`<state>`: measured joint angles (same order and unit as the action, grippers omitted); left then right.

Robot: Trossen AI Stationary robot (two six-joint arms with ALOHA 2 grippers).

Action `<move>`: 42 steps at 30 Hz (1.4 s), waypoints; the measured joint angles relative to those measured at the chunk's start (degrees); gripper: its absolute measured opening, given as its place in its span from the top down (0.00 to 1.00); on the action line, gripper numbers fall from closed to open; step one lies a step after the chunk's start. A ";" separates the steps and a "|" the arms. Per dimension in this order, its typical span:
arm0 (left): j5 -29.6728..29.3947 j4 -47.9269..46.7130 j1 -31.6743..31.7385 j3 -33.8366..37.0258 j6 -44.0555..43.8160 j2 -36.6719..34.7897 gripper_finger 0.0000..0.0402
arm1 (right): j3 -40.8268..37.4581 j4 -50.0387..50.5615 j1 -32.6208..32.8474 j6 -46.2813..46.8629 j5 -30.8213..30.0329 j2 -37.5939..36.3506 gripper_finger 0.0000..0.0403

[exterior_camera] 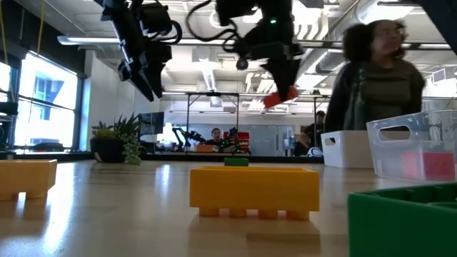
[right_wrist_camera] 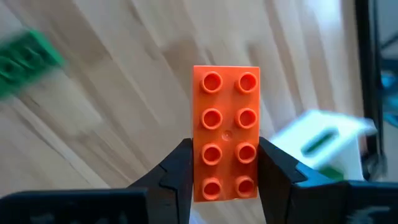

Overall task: Sort & place blocks by color
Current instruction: Put the orange game piece into the transparent bin

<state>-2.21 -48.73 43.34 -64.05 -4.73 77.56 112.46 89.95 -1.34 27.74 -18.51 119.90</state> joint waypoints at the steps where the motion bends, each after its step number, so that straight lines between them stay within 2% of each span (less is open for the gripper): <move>1: 0.34 0.02 -0.27 0.00 -0.66 0.00 0.47 | -2.44 0.05 -0.01 0.85 -0.02 -1.96 0.73; 12: 0.50 0.59 -4.00 0.00 -4.20 0.00 0.47 | -31.52 -8.52 1.52 12.22 4.82 -27.13 0.73; 21: 0.50 1.68 -7.66 0.00 -8.87 0.00 0.47 | -47.19 -16.57 6.84 24.54 10.19 -42.78 0.73; 26: 0.50 1.81 -10.27 0.00 -9.27 0.00 0.47 | -52.39 -18.71 11.46 30.91 13.07 -46.60 0.70; 36: 0.52 1.81 -17.22 0.00 -9.16 0.00 0.47 | -59.81 -19.12 18.40 41.31 20.43 -46.93 0.69; 42: 0.53 1.81 -21.30 0.00 -9.05 0.00 0.47 | -61.35 -20.42 20.38 44.45 20.32 -46.93 0.63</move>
<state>-1.68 -46.92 22.04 -64.05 -13.78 77.56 51.11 69.53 19.04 72.19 1.82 72.97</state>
